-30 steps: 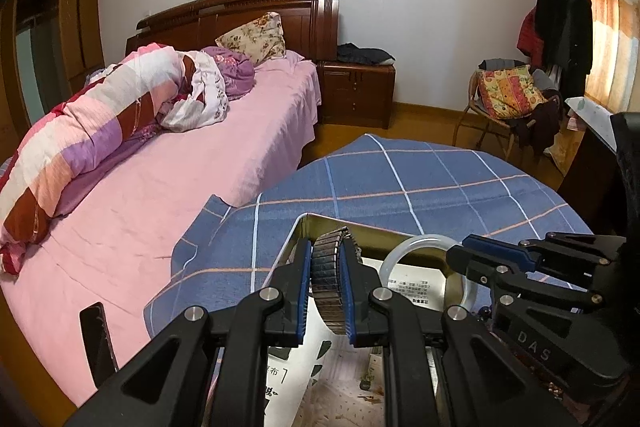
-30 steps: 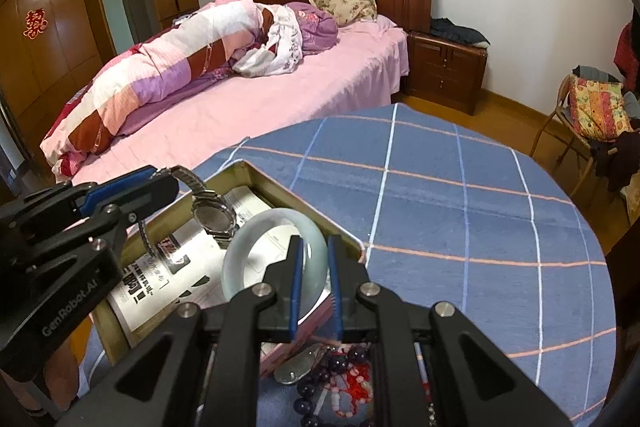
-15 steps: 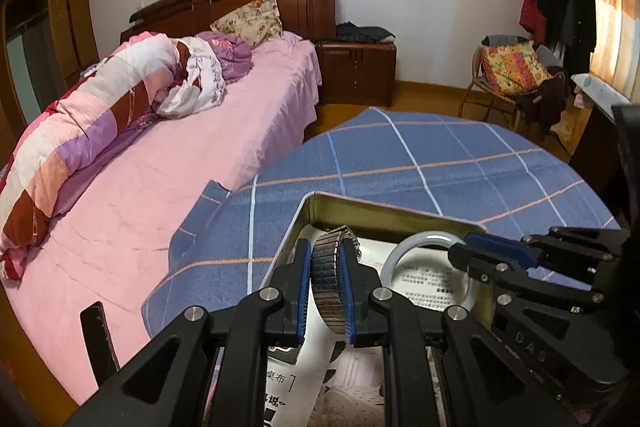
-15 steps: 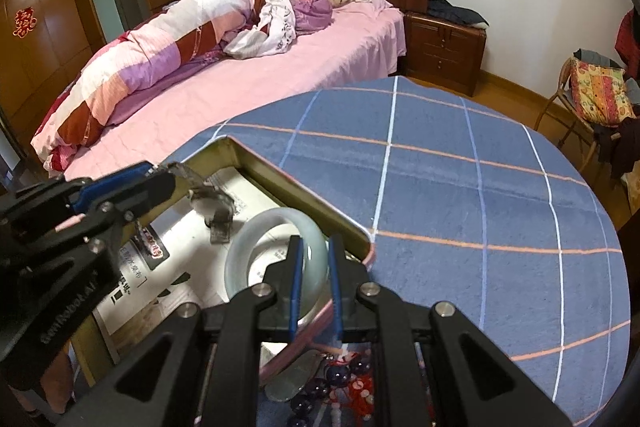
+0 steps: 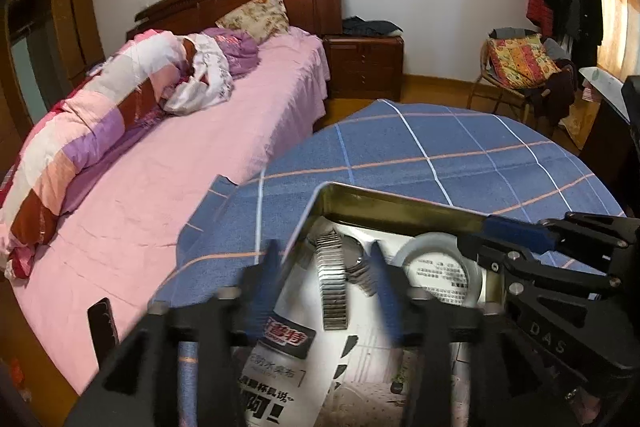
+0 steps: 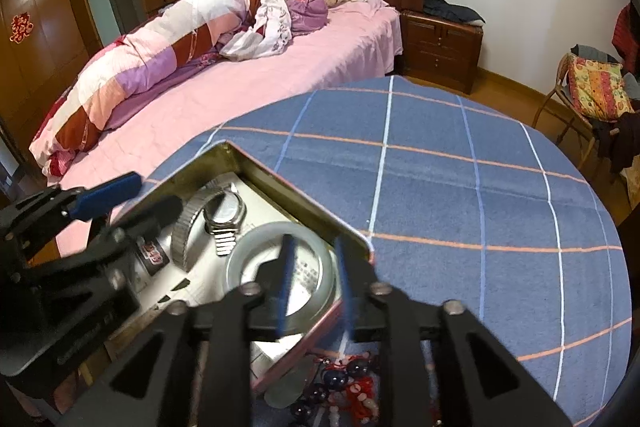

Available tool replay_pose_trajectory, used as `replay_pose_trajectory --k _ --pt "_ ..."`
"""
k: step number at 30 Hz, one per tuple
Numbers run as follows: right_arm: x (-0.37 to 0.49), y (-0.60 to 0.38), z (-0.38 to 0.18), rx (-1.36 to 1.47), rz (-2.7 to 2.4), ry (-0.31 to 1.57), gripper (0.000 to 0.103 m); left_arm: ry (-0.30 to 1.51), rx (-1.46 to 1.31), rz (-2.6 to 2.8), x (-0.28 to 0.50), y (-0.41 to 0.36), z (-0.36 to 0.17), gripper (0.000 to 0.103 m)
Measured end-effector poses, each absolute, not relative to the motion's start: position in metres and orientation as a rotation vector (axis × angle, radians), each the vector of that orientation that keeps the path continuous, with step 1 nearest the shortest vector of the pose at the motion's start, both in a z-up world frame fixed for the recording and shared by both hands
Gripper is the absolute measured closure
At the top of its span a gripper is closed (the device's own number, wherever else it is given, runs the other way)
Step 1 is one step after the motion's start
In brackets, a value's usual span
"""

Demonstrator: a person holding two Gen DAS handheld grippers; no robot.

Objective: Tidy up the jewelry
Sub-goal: 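Lower the watch into the pink tin with the left tool while the right tool lowers the bangle in, then grasp the purple bead bracelet from the pile with the left tool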

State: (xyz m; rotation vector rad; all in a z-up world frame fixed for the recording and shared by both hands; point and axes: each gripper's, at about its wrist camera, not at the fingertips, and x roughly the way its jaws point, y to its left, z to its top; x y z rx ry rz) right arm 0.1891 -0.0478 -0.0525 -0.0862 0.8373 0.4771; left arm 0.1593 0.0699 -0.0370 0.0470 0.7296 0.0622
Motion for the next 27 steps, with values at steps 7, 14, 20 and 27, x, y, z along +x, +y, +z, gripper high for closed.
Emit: replay_pose_trajectory --k 7,14,20,27 --pt "0.174 -0.065 -0.041 -0.082 0.472 0.804 0.042 0.686 0.023 0.076 0.140 0.075 -0.024 0.038" --pt "0.147 -0.109 -0.034 -0.074 0.436 0.787 0.032 0.666 -0.006 0.084 0.108 0.066 -0.021 0.038" --pt "0.125 -0.143 -0.037 -0.034 0.394 0.795 0.028 0.658 0.008 0.067 0.083 0.044 -0.023 0.038" --pt "0.099 -0.176 -0.059 0.013 0.341 0.835 0.028 0.653 0.033 0.027 0.063 0.020 -0.025 0.038"
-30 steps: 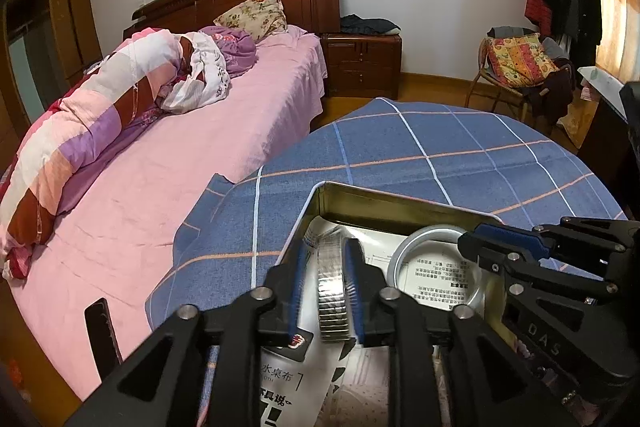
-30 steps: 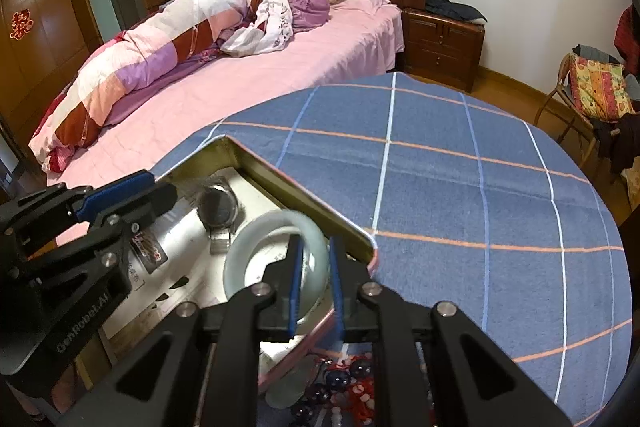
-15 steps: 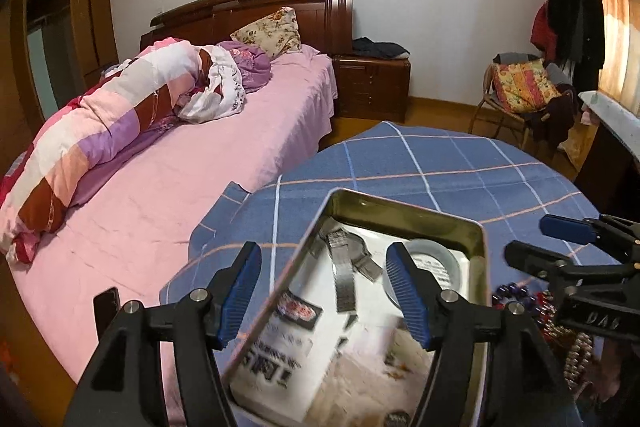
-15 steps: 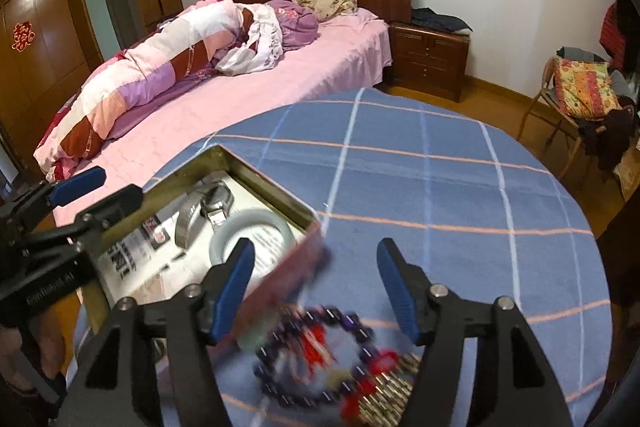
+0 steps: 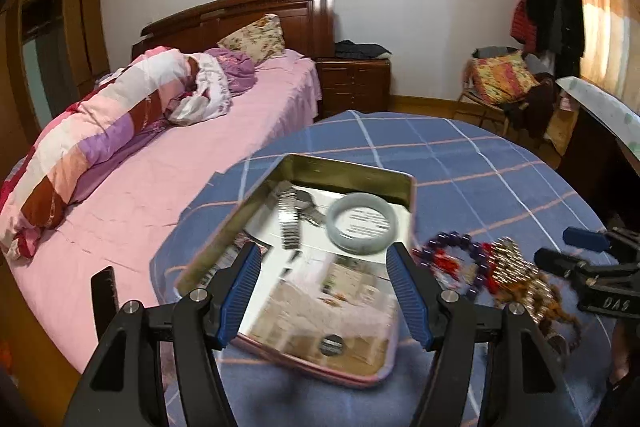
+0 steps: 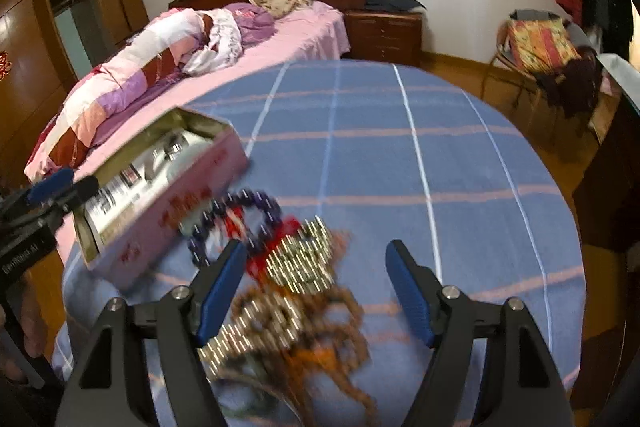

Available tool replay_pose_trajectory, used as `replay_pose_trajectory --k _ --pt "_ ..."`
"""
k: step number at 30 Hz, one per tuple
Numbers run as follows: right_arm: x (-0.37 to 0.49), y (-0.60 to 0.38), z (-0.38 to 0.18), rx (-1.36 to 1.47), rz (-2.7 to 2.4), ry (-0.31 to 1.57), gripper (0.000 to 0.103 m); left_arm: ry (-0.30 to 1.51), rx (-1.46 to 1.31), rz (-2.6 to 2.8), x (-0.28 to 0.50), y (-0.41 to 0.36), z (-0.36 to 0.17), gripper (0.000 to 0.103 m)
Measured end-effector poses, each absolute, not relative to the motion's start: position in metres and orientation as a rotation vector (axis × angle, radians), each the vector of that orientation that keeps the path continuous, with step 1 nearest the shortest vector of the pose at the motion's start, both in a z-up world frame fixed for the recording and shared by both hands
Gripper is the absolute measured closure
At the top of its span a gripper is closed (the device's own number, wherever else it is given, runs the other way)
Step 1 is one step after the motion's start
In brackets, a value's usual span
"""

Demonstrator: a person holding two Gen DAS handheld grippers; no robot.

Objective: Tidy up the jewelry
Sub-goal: 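Grasp the purple bead bracelet from the pile with the left tool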

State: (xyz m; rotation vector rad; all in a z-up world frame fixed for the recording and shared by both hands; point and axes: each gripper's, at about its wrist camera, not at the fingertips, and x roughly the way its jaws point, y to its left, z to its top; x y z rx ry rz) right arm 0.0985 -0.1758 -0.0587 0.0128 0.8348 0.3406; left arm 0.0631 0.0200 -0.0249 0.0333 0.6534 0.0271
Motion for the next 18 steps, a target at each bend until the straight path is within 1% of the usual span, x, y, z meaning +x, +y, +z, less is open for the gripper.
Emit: replay_pose_trajectory --k 8,15,17,18 --pt "0.081 -0.201 -0.071 0.019 0.293 0.836 0.026 0.660 0.117 -0.082 0.062 -0.032 -0.027 0.038" --pt "0.078 -0.207 -0.075 0.047 0.294 0.819 0.026 0.704 0.165 -0.116 0.079 -0.065 -0.044 0.038" --pt "0.077 -0.209 -0.076 0.052 0.294 0.818 0.026 0.724 0.176 -0.129 0.084 -0.072 -0.050 0.042" --pt "0.078 -0.210 -0.076 0.056 0.294 0.817 0.026 0.741 0.178 -0.144 0.086 -0.074 -0.055 0.049"
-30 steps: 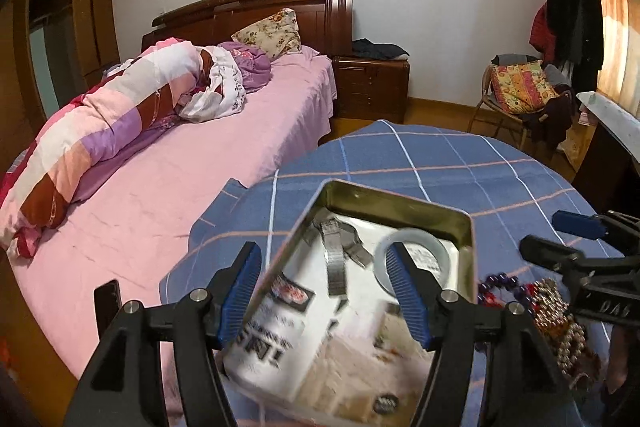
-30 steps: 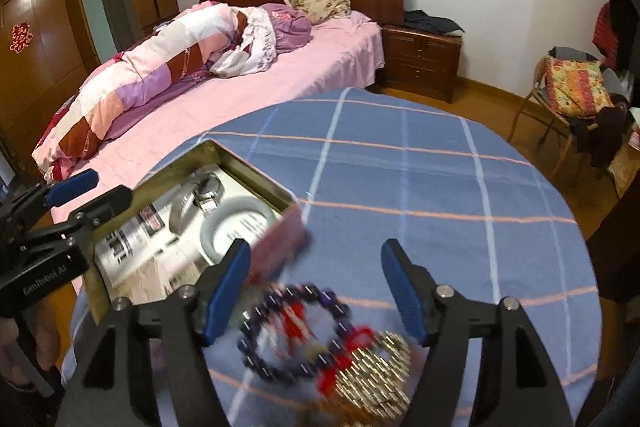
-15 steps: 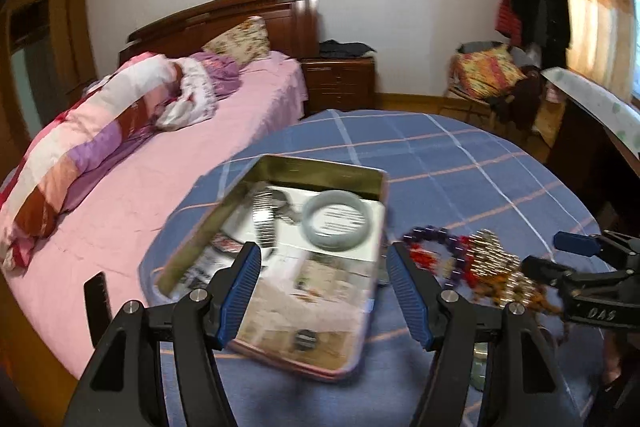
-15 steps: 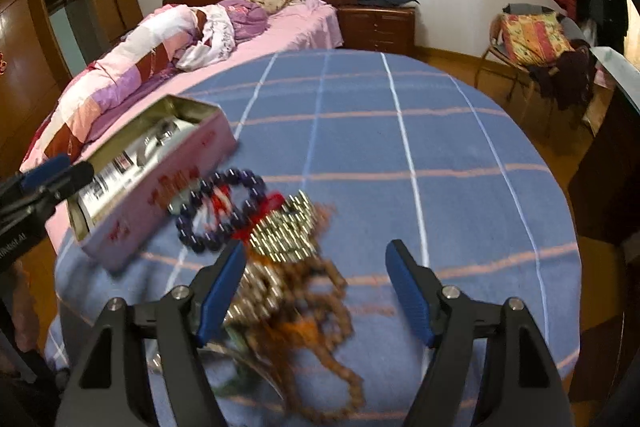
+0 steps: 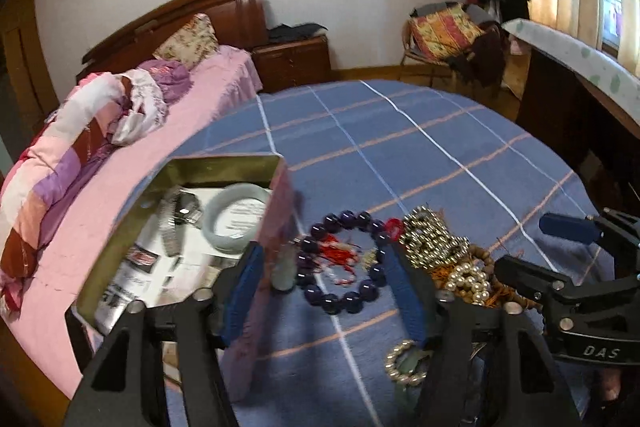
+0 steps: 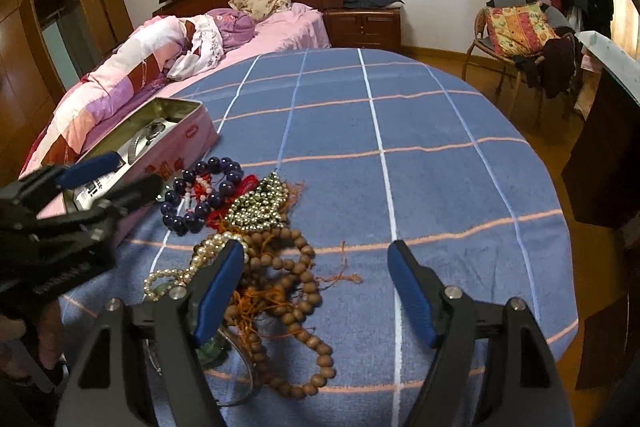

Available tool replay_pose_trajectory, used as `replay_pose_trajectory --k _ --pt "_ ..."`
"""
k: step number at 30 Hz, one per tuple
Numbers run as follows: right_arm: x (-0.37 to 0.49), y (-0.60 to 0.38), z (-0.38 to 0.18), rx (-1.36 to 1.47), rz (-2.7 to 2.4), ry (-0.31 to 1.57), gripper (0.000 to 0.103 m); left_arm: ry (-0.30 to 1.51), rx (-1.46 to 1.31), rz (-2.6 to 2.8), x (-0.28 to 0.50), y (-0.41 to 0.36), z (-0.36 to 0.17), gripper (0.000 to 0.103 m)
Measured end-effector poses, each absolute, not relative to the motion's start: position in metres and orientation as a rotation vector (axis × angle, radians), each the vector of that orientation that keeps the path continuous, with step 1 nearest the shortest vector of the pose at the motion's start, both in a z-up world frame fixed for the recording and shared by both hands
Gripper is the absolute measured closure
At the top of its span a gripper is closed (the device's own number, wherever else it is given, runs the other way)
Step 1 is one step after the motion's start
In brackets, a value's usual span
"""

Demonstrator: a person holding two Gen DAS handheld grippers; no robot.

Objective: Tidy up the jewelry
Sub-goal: 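Grasp the purple bead bracelet from the pile with the left tool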

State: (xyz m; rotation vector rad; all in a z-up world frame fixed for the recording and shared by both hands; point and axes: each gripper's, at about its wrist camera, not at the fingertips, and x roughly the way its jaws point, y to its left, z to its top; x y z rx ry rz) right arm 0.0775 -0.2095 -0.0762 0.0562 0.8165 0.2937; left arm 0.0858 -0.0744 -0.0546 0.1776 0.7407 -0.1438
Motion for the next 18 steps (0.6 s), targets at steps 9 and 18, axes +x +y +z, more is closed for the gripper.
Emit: replay_pose_trajectory --k 9,18 --pt "0.075 -0.215 -0.078 0.074 0.283 0.804 0.022 0.832 0.189 -0.196 0.092 -0.088 -0.078 0.060" --pt "0.072 -0.210 -0.079 0.057 0.280 0.799 0.022 0.885 0.182 -0.241 0.098 -0.090 -0.091 0.090"
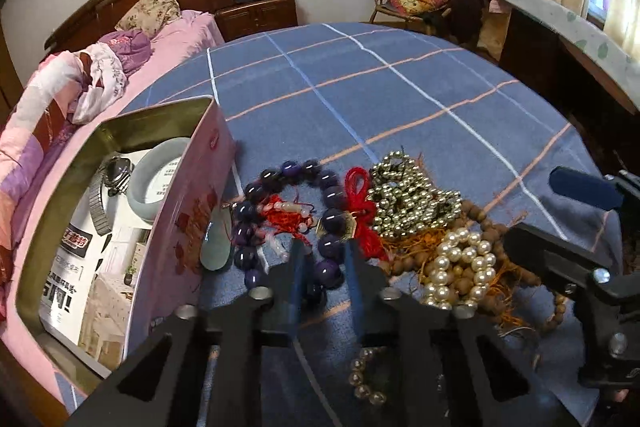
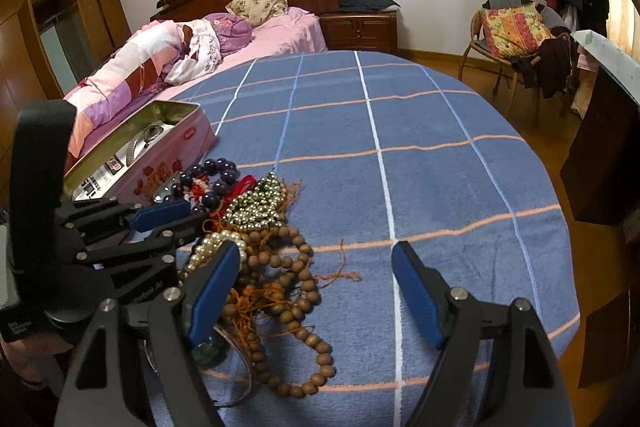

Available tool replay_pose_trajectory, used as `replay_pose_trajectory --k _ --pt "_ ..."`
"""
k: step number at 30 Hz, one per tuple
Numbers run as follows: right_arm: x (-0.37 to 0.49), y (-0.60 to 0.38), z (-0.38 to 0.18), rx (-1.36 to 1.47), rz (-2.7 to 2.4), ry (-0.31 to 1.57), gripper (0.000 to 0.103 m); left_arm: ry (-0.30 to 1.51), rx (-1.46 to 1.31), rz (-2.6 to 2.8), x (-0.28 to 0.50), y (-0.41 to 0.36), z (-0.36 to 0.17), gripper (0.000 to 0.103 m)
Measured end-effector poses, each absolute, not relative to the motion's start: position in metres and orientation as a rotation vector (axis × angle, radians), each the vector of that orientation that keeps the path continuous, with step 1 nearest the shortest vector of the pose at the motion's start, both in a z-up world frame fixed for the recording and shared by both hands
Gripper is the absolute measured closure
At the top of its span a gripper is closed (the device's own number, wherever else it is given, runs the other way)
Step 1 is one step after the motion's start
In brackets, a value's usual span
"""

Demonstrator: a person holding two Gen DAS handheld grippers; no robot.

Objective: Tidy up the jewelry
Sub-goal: 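Grasp the purple bead bracelet from the pile with the left tool, then grasp the pearl strand with the right tool while the left tool holds the bracelet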

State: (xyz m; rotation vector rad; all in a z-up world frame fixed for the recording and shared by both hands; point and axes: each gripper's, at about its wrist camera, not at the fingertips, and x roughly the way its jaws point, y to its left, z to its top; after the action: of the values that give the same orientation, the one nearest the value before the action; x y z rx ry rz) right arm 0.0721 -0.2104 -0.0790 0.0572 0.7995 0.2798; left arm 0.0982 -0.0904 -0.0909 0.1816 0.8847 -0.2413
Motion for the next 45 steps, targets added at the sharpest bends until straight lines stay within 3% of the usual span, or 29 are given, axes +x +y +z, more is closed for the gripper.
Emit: replay_pose_trajectory --k 12,20,30,32,36,40,45 --pt "0.070 -0.206 -0.073 0.040 0.297 0.784 0.022 0.728 0.116 -0.222 0.068 -0.073 -0.047 0.090" --pt "0.069 -0.186 -0.073 0.000 0.363 0.802 0.041 0.666 0.077 -0.201 0.057 -0.058 -0.025 0.090" --pt "0.072 -0.166 -0.080 -0.034 0.414 0.849 0.053 0.649 0.090 -0.206 0.047 -0.061 -0.025 0.090" --pt "0.070 -0.166 -0.080 -0.036 0.440 0.853 0.064 0.652 0.086 -0.203 0.047 -0.060 -0.026 0.090" --pt "0.064 -0.162 -0.080 -0.060 0.454 0.846 0.069 0.653 0.084 -0.201 0.046 -0.059 -0.026 0.090" --pt "0.063 -0.161 -0.078 -0.058 0.464 0.830 0.088 0.644 0.089 -0.197 0.045 -0.057 -0.024 0.090" --pt "0.059 -0.162 -0.073 -0.044 0.460 0.801 0.093 0.633 0.076 -0.185 0.044 -0.052 -0.020 0.090"
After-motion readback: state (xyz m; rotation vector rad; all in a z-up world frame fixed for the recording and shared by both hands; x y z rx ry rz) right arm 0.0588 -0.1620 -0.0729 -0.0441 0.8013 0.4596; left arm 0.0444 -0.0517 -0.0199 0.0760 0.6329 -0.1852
